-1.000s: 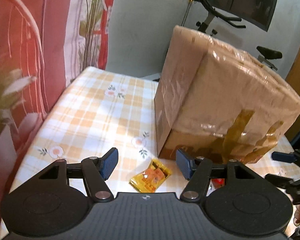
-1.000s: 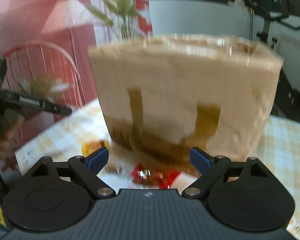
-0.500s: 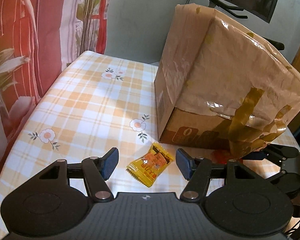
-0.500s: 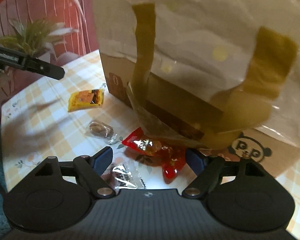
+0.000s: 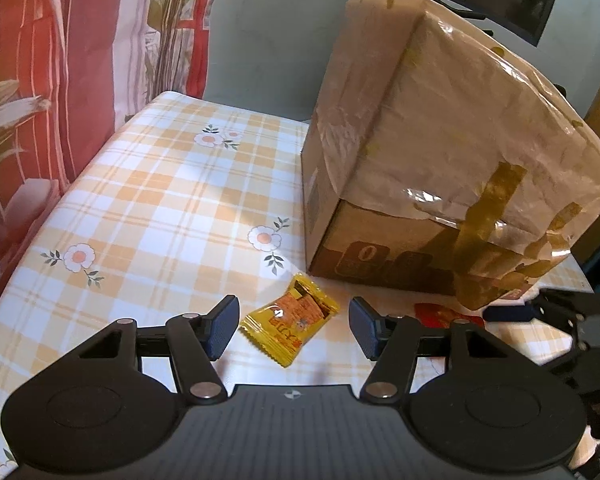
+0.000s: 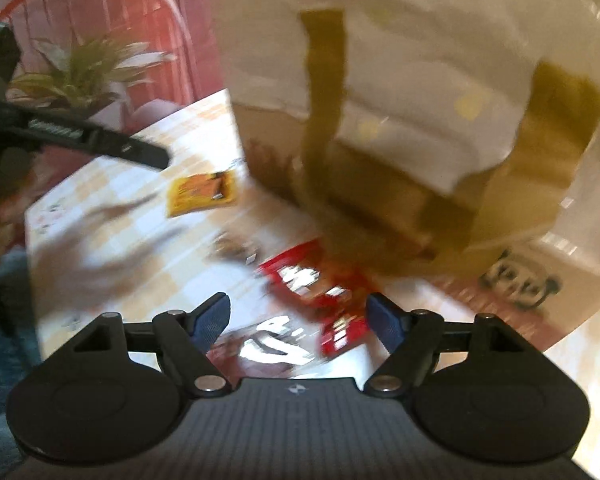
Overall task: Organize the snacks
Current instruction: 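Grasp the yellow candy packet with the left tool while the right tool grasps a red packet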
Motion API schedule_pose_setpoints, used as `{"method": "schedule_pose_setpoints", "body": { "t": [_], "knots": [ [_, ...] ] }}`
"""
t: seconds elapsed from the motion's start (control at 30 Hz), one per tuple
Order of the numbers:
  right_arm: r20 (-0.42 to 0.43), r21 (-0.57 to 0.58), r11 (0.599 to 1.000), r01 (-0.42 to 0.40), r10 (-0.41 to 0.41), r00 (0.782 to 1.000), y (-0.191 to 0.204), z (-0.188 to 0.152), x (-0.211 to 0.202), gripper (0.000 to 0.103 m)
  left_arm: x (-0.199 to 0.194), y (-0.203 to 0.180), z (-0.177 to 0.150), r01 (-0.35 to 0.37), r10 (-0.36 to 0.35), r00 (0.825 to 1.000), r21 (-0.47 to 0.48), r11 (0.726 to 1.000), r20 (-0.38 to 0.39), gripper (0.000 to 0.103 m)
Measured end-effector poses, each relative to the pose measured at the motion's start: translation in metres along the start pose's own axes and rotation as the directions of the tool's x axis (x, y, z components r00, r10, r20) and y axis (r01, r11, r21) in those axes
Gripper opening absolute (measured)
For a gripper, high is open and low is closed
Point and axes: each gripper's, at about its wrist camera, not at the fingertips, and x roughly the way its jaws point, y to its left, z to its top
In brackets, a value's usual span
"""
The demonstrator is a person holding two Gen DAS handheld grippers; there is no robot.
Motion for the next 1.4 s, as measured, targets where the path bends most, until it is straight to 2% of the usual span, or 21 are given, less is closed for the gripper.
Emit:
{"method": "schedule_pose_setpoints", "body": {
  "t": [0.23, 0.37, 0.43, 0.5, 0.57, 0.6, 0.73, 0.87, 1.07, 1.2, 1.4],
  "knots": [
    [0.001, -0.118, 0.993, 0.021, -0.021, 1.0, -0.002, 0.006, 0.022, 0.077, -0.001, 0.004, -0.001, -0.008, 0.008, 1.0, -0.006, 1.0, -0.008, 0.063],
    [-0.013, -0.139, 0.99, 0.018, -0.02, 1.0, -0.003, 0.007, 0.032, 0.076, -0.001, 0.003, -0.002, -0.011, 0.011, 1.0, -0.003, 1.0, -0.013, 0.062],
    [-0.004, -0.111, 0.994, -0.004, 0.003, 1.0, -0.006, 0.006, 0.032, 0.069, 0.0, 0.003, -0.002, -0.012, 0.012, 1.0, -0.003, 1.0, -0.015, 0.062],
    [0.016, -0.093, 0.996, 0.001, 0.001, 1.0, -0.007, 0.004, 0.029, 0.055, 0.001, 0.003, -0.003, -0.011, 0.011, 1.0, 0.0, 1.0, -0.02, 0.062],
    [0.028, -0.076, 0.997, 0.003, -0.001, 1.0, -0.008, 0.002, 0.025, 0.045, 0.005, 0.002, -0.003, -0.01, 0.011, 1.0, 0.008, 1.0, -0.027, 0.062],
    [0.033, -0.063, 0.998, 0.008, -0.005, 0.999, -0.009, 0.0, 0.023, 0.036, 0.007, 0.002, -0.003, -0.01, 0.01, 1.0, 0.015, 1.0, -0.029, 0.062],
    [0.054, 0.024, 1.0, 0.009, -0.01, 0.998, -0.017, -0.005, 0.011, 0.022, 0.016, 0.001, -0.003, -0.002, 0.003, 0.999, 0.04, 0.999, -0.045, 0.062],
    [0.061, 0.097, 0.995, 0.023, -0.029, 0.998, -0.021, -0.013, -0.001, 0.021, 0.031, 0.001, 0.0, -0.015, 0.019, 0.998, 0.068, 0.998, -0.065, 0.062],
    [0.068, 0.144, 0.989, 0.032, -0.043, 0.997, -0.019, -0.025, -0.011, 0.021, 0.053, -0.005, 0.002, -0.009, 0.019, 0.996, 0.12, 0.993, -0.087, 0.062],
    [0.067, 0.152, 0.988, 0.038, -0.049, 0.997, -0.018, -0.029, -0.015, 0.021, 0.062, -0.015, 0.0, -0.039, 0.053, 0.996, 0.2, 0.979, -0.067, 0.063],
    [0.068, 0.166, 0.985, 0.051, -0.063, 0.996, -0.018, -0.031, -0.018, 0.021, 0.061, -0.024, -0.005, -0.056, 0.073, 0.996, 0.252, 0.966, -0.058, 0.063]
  ]
}}
